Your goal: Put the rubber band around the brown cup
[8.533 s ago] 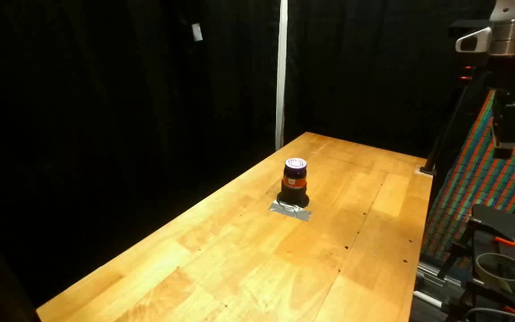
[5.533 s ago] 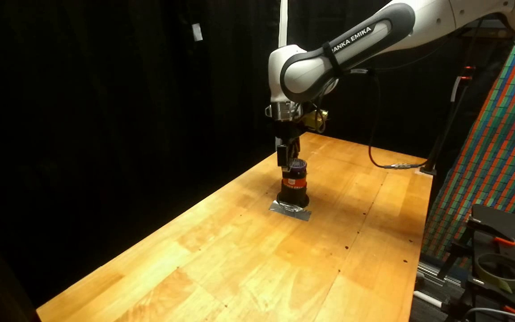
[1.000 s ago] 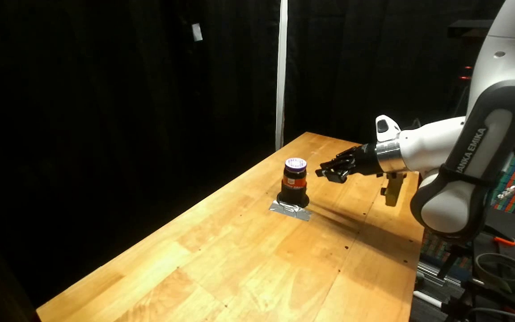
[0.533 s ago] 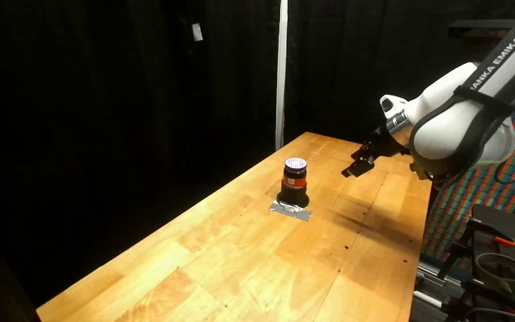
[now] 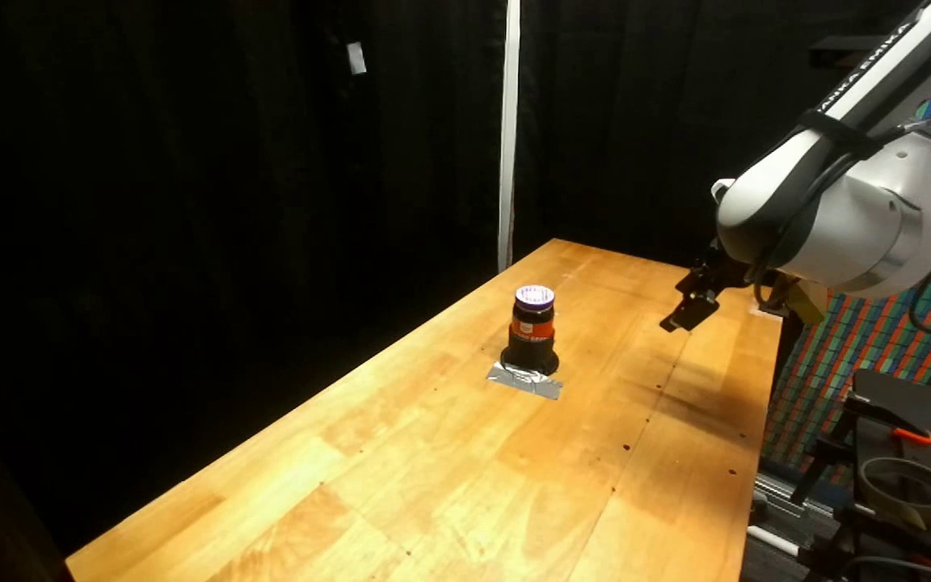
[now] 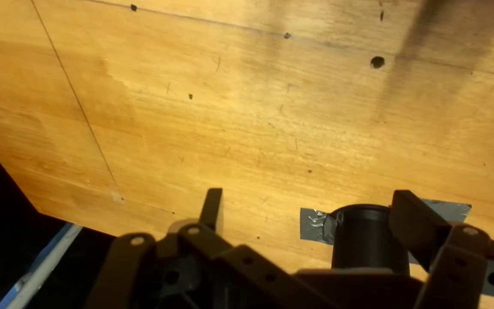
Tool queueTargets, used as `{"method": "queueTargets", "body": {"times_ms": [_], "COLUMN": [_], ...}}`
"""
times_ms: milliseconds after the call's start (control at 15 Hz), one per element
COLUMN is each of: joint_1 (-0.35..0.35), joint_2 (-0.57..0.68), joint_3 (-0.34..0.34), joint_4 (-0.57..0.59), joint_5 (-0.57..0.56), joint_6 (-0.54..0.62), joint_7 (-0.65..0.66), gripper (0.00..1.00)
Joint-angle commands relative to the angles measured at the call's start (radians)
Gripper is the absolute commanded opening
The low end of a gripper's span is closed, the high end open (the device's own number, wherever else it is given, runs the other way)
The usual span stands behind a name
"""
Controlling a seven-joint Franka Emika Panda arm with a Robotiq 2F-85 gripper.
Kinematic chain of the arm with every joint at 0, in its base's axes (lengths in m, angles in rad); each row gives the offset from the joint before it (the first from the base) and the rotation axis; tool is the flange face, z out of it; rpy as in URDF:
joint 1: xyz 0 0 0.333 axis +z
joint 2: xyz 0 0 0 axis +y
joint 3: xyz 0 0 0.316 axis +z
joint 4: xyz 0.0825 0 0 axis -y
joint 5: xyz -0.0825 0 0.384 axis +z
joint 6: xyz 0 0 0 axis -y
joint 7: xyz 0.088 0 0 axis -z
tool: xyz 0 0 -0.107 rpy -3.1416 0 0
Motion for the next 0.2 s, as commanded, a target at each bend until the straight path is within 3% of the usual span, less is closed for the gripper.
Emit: {"method": "queueTargets", "body": {"times_ms": [0,133], "joint_1": [0.048,0.046], "joint_2": [-0.021,-0.035], "joint_3": [-0.011,0.008], "joint_4": [0.008,0.014], "joint_5": [0.195,0.326], "joint_6": [0.032,0.05], "joint_7": [-0.192,-0.263], "gripper": [1.0,1.0]}}
